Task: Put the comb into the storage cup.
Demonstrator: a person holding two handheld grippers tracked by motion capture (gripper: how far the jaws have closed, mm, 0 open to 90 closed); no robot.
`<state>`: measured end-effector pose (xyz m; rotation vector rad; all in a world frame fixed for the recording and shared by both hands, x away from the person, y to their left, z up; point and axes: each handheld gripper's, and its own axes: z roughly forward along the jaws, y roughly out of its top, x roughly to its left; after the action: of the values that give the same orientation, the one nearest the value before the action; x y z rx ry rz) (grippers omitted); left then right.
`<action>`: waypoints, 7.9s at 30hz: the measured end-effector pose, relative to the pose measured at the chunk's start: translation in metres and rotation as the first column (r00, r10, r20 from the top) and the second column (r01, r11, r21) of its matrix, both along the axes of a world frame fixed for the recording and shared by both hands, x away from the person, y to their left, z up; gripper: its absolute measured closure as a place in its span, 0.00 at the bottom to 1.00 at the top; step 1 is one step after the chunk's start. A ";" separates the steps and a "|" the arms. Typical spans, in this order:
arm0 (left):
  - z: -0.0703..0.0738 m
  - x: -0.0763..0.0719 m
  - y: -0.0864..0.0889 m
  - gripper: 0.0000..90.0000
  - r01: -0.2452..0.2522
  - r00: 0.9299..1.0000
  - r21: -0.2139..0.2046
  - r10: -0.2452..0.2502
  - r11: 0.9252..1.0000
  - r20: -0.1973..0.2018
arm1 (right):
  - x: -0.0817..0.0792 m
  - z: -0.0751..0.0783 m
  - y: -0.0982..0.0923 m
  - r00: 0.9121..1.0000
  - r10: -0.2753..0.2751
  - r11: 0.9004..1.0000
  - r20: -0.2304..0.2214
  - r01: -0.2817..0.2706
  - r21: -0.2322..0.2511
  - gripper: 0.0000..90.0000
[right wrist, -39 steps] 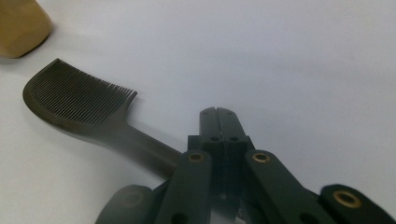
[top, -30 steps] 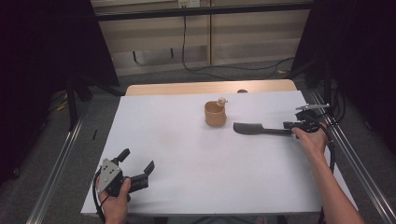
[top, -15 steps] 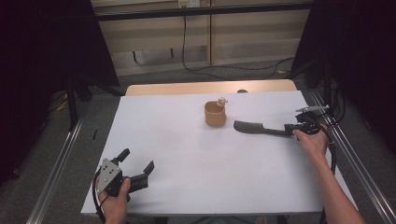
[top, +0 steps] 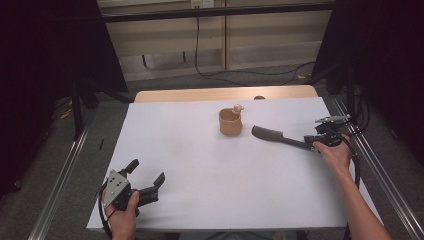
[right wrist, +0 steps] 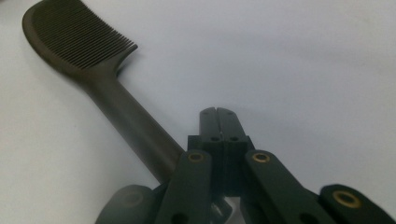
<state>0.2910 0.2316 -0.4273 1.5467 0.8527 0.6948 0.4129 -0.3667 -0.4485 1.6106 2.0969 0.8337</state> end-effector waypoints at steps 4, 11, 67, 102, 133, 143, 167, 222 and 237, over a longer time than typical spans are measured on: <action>0.000 0.000 0.000 0.03 -0.001 1.000 0.003 0.001 1.000 0.002 | -0.001 -0.001 0.000 1.000 0.005 1.000 -0.002 -0.005 -0.001 1.00; 0.001 0.000 0.000 0.03 0.002 1.000 -0.001 -0.002 1.000 0.006 | -0.004 -0.001 -0.002 1.000 0.009 1.000 -0.007 -0.009 0.006 1.00; -0.002 0.002 -0.001 0.03 -0.001 1.000 0.000 0.001 1.000 -0.018 | -0.026 -0.001 0.009 1.000 0.015 1.000 -0.010 -0.014 0.028 1.00; -0.002 0.004 0.000 0.03 -0.002 1.000 0.006 0.002 1.000 -0.026 | -0.039 0.014 0.007 0.969 0.020 0.990 0.245 -0.054 0.133 0.80; -0.002 0.004 -0.001 0.02 0.009 1.000 0.025 -0.009 1.000 -0.027 | -0.034 0.037 0.028 0.955 0.059 0.985 0.290 -0.103 0.137 0.04; -0.002 0.004 -0.001 0.02 0.007 1.000 0.025 -0.007 1.000 -0.025 | -0.006 0.041 0.036 0.973 0.196 0.975 0.120 -0.206 0.079 0.04; -0.003 0.005 -0.003 0.02 0.019 0.999 0.027 -0.018 0.999 -0.036 | 0.038 0.033 0.049 0.939 0.287 0.958 -0.189 -0.277 0.078 0.16; -0.003 0.005 -0.005 0.02 0.037 0.999 0.035 -0.036 0.999 -0.031 | 0.064 0.022 0.077 0.873 0.269 0.922 -0.408 -0.356 -0.154 0.70; -0.003 0.006 -0.005 0.02 0.034 0.999 0.038 -0.032 0.999 -0.037 | 0.064 0.023 0.081 0.877 0.248 0.923 -0.411 -0.343 -0.173 0.80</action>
<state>0.2971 0.2267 -0.4307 1.6088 0.8435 0.6640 0.4770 -0.2861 -0.4257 1.4261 2.6526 0.3376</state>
